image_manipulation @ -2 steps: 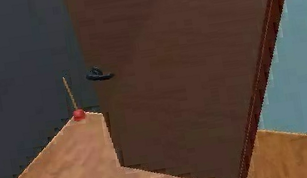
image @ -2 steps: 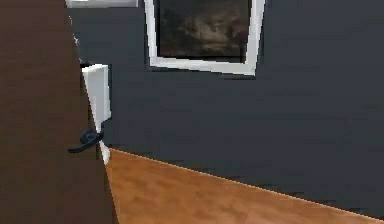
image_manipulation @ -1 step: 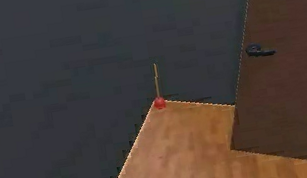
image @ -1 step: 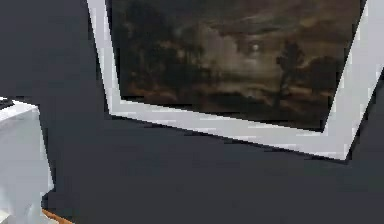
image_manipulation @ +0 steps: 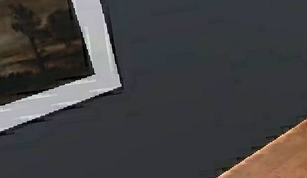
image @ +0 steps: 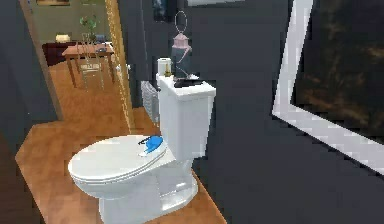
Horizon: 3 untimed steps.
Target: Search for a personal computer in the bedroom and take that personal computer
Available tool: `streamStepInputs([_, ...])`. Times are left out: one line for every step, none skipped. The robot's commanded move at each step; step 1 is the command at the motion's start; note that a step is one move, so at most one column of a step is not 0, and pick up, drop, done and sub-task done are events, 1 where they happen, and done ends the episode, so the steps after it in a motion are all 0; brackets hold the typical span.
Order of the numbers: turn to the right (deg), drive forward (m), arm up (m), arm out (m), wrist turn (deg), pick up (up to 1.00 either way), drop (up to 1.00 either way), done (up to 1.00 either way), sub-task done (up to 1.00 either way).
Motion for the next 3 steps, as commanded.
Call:
streamStepInputs([-3.0, 0.0, 0.0, 0.0, 0.0, 0.0, 0.0, 0.0, 0.0])
streamStepInputs([0.0, 0.75, 0.0, 0.0, 0.0, 0.0, 0.0, 0.0, 0.0])
streamStepInputs([-45.0, 0.0, 0.0, 0.0, 0.0, 0.0, 0.0, 0.0, 0.0])
